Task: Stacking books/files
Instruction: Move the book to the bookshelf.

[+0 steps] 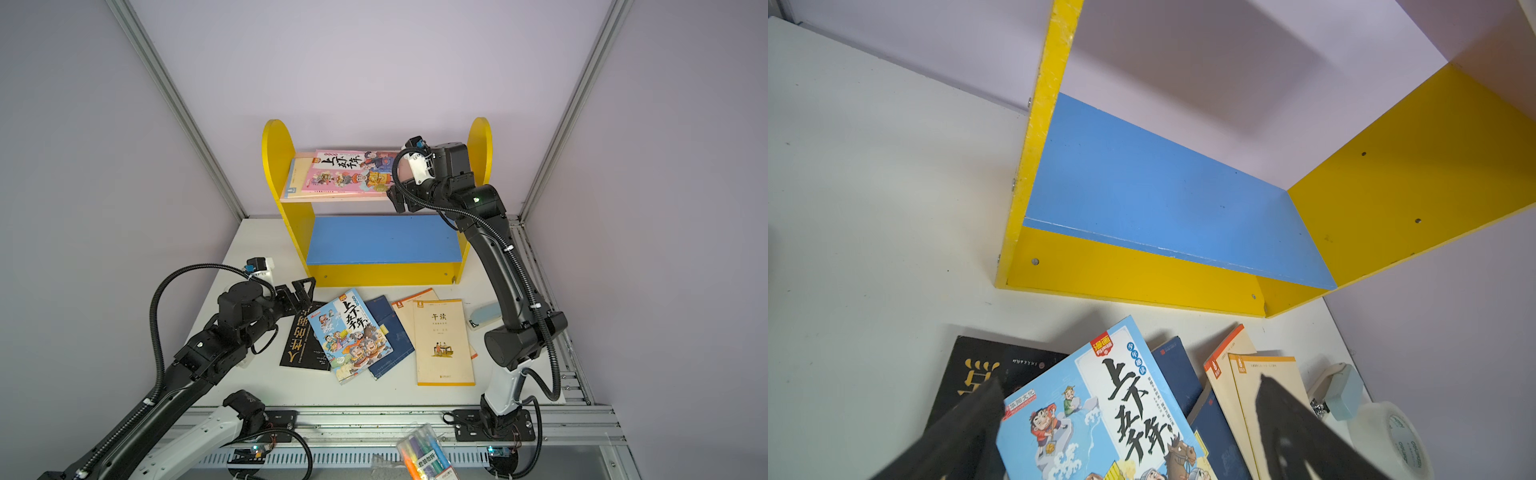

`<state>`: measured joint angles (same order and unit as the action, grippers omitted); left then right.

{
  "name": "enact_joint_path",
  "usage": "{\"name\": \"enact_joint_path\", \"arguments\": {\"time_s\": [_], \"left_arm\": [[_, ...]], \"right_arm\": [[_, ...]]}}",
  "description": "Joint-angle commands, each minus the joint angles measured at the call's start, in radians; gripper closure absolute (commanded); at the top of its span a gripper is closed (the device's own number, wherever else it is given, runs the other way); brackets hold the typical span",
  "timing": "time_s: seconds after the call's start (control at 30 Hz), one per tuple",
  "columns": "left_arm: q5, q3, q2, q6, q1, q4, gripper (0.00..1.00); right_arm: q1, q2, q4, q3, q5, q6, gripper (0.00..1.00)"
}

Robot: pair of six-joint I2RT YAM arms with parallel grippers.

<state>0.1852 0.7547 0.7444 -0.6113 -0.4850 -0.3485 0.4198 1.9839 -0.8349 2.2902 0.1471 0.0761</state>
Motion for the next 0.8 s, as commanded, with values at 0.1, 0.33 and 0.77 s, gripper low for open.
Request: {"name": "enact_joint_path", "arguments": {"time_s": [0.1, 0.33, 0.77], "left_arm": [[0.001, -0.003, 0.009, 0.0, 0.004, 0.029, 0.03], [-0.004, -0.011, 0.013, -0.005, 0.006, 0.035, 0.03], [-0.014, -0.01, 0.019, -0.008, 0.012, 0.041, 0.03]], "right_arm": [[-0.001, 0.037, -0.023, 0.034, -0.053, -0.02, 0.02], [-0.001, 0.043, -0.024, 0.041, -0.05, -0.019, 0.02], [-0.001, -0.002, 0.032, 0.026, -0.009, -0.139, 0.02]]}}
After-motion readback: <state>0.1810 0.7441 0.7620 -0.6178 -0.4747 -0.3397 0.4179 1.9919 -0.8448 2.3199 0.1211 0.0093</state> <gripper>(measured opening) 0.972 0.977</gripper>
